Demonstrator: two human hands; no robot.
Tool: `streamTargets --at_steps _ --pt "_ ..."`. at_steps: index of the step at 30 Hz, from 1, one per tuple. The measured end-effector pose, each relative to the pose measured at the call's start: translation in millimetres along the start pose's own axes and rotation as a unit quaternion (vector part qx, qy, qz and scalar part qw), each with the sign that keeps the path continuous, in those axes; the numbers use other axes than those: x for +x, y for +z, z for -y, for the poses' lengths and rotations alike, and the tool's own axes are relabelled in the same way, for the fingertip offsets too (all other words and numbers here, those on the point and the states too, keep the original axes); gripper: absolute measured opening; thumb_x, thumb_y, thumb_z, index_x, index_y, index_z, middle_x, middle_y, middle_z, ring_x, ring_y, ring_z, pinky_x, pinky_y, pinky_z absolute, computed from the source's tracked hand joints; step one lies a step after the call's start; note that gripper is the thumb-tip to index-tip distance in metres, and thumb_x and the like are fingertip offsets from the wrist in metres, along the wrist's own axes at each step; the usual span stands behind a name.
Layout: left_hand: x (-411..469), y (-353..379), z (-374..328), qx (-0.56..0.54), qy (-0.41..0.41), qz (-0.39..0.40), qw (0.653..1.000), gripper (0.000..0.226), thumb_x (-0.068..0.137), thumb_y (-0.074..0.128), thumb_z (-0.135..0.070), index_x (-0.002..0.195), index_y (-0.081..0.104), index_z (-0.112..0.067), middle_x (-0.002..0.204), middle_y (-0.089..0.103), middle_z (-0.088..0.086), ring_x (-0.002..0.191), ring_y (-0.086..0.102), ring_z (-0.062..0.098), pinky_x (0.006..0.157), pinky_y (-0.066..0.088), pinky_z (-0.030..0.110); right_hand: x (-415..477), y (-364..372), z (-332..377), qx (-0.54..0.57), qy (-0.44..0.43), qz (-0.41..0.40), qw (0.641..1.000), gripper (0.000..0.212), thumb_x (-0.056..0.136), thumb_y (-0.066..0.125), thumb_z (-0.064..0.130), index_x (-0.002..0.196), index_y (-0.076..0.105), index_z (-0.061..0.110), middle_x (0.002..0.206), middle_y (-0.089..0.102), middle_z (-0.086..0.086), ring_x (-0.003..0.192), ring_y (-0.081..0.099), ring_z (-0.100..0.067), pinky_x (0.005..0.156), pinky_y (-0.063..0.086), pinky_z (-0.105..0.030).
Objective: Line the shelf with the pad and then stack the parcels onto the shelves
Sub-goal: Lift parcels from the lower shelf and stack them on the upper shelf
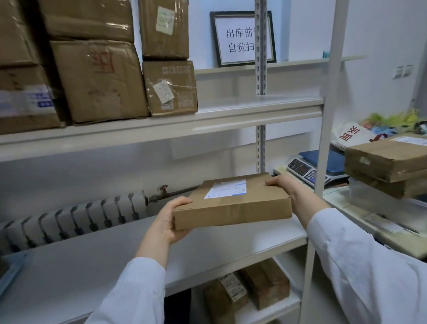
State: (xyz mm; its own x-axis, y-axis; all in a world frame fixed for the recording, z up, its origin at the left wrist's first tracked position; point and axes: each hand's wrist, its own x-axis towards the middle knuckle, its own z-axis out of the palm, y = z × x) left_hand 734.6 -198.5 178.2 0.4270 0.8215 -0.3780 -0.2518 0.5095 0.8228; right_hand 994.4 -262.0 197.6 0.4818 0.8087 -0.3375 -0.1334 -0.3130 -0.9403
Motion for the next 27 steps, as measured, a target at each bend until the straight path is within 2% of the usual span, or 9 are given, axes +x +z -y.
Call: streamTargets --at_steps 5,8,10,12,15,21,22,24,27 --pt "-14 10 -5 -0.009 0.018 0.008 1.000 0.023 0.088 0.056 -0.027 0.077 0.063 -0.008 0.052 0.065 0.005 0.039 0.061 0.019 0.038 0.049 0.019 -21 -12 -4 -0.024 0.007 0.003 1.000 0.019 0.094 0.050 0.012 0.079 0.056 0.004 0.039 0.059 -0.006 0.029 0.056 -0.016 0.031 0.039 -0.015" --pt "-24 18 -2 -0.003 0.019 -0.016 1.000 0.025 0.089 0.055 -0.031 0.075 0.059 -0.010 0.048 0.064 0.005 0.036 0.060 0.019 0.037 0.048 0.019 -38 -19 2 -0.041 -0.013 0.017 0.999 0.020 0.096 0.048 0.009 0.078 0.053 0.003 0.034 0.055 -0.005 0.026 0.053 -0.015 0.026 0.033 -0.013" --pt "-29 25 0 0.016 0.030 -0.030 0.999 0.025 0.089 0.055 -0.030 0.071 0.054 -0.013 0.044 0.060 0.002 0.034 0.057 0.016 0.038 0.045 0.016 -48 -24 8 -0.039 -0.023 0.035 0.998 0.020 0.097 0.045 0.008 0.078 0.051 0.002 0.047 0.059 -0.008 0.039 0.057 -0.021 0.035 0.041 -0.022" --pt "-38 35 1 0.035 0.049 -0.034 0.998 0.025 0.089 0.055 -0.028 0.068 0.052 -0.015 0.041 0.055 0.000 0.033 0.054 0.013 0.039 0.043 0.014 -58 -34 15 -0.036 -0.021 0.045 0.998 0.017 0.096 0.046 0.009 0.081 0.052 0.003 0.068 0.056 -0.011 0.056 0.052 -0.023 0.051 0.041 -0.031" --pt "-51 50 1 0.043 0.064 -0.057 0.995 0.021 0.084 0.061 -0.032 0.071 0.056 -0.016 0.044 0.057 0.001 0.048 0.055 0.014 0.043 0.046 0.017 -71 -55 23 -0.027 -0.020 0.060 0.998 0.015 0.094 0.048 0.013 0.083 0.054 0.004 0.076 0.053 -0.012 0.060 0.049 -0.022 0.055 0.038 -0.030" --pt "-91 87 8 0.054 0.129 -0.088 0.986 0.026 0.082 0.060 -0.042 0.073 0.054 -0.018 0.065 0.053 0.002 0.059 0.051 0.015 0.053 0.042 0.024 -93 -93 34 0.051 -0.020 0.082 0.995 0.023 0.090 0.049 0.023 0.070 0.047 0.011 0.064 0.048 -0.008 0.059 0.044 -0.020 0.058 0.034 -0.029" --pt "-98 92 9 0.052 0.140 -0.089 0.985 0.028 0.082 0.059 -0.043 0.073 0.054 -0.017 0.064 0.053 0.002 0.059 0.052 0.015 0.053 0.043 0.024 -95 -95 36 0.061 -0.019 0.087 0.994 0.025 0.089 0.049 0.023 0.067 0.045 0.013 0.057 0.048 -0.007 0.057 0.044 -0.020 0.058 0.033 -0.028" --pt "-112 101 8 0.045 0.163 -0.102 0.980 0.030 0.084 0.057 -0.042 0.069 0.053 -0.016 0.052 0.054 0.001 0.047 0.053 0.014 0.042 0.041 0.016 -103 -99 42 0.074 -0.023 0.105 0.991 0.027 0.089 0.050 0.024 0.065 0.044 0.013 0.044 0.048 -0.005 0.047 0.046 -0.020 0.051 0.036 -0.024" --pt "-136 116 5 0.023 0.217 -0.130 0.967 0.033 0.086 0.056 -0.037 0.060 0.048 -0.017 0.038 0.047 -0.003 0.031 0.045 0.010 0.036 0.030 0.011 -111 -105 52 0.074 -0.073 0.122 0.987 0.024 0.091 0.049 0.022 0.069 0.048 0.014 0.035 0.051 -0.003 0.028 0.050 -0.015 0.032 0.039 -0.016"
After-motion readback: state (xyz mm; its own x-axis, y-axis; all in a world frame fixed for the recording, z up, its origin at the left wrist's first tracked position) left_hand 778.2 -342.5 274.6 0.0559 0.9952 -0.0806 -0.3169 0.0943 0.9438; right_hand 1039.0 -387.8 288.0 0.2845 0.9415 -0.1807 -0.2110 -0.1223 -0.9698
